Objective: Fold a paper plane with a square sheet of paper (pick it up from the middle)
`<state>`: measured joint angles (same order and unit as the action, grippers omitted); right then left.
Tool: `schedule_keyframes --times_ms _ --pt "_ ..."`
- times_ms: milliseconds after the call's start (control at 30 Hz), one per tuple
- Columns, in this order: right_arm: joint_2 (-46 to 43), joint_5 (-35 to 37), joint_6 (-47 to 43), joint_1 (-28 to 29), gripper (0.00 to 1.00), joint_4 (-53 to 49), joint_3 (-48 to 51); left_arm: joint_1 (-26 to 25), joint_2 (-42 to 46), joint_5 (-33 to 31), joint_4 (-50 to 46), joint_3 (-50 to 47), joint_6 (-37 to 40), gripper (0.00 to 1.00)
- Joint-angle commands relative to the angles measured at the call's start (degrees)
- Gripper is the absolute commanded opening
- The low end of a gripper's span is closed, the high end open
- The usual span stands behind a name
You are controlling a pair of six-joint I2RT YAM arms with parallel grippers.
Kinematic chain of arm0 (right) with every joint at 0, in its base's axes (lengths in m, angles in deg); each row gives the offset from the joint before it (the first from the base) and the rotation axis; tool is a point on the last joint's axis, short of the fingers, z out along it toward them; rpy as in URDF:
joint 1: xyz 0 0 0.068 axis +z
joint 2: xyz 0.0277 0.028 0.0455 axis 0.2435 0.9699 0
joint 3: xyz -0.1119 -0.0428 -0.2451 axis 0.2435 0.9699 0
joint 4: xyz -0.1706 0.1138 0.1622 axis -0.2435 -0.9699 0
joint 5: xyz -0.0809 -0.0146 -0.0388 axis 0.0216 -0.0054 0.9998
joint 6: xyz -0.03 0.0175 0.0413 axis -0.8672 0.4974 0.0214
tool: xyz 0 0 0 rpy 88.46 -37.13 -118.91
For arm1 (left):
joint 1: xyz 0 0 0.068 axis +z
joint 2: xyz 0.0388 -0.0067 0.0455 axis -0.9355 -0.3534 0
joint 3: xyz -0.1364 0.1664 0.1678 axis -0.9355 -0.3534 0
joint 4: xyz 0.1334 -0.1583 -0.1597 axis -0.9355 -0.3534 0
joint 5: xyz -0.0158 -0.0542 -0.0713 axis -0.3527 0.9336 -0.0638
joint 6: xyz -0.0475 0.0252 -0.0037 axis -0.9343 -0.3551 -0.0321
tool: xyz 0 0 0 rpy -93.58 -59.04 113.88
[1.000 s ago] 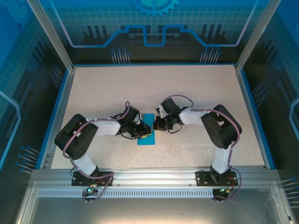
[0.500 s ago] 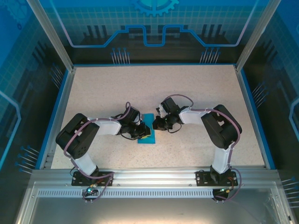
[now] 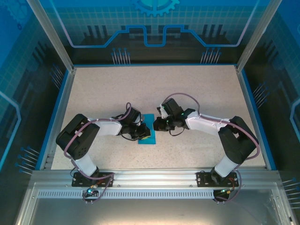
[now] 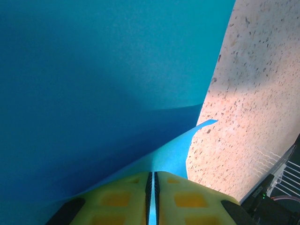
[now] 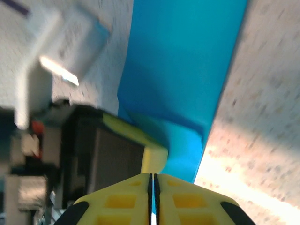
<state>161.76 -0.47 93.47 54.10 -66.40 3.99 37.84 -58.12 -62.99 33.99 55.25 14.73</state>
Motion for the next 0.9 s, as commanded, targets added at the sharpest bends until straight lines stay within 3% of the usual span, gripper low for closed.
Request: schedule_keyframes --times_ms 0,267,867 --pt "0.53 0.75 1.93 2.89 0.08 -1.93 1.38 -0.35 -1.74 -2.84 -4.39 0.55 0.02 0.12" --pt "5.09 -0.35 4.01 6.30 0.05 -0.01 1.84 -0.51 -1.82 -2.84 -4.12 0.30 -0.04 0.11" --pt "6.17 -0.89 4.43 6.28 0.05 -2.01 6.83 -0.48 -1.92 -3.28 -4.02 0.08 -0.31 0.10"
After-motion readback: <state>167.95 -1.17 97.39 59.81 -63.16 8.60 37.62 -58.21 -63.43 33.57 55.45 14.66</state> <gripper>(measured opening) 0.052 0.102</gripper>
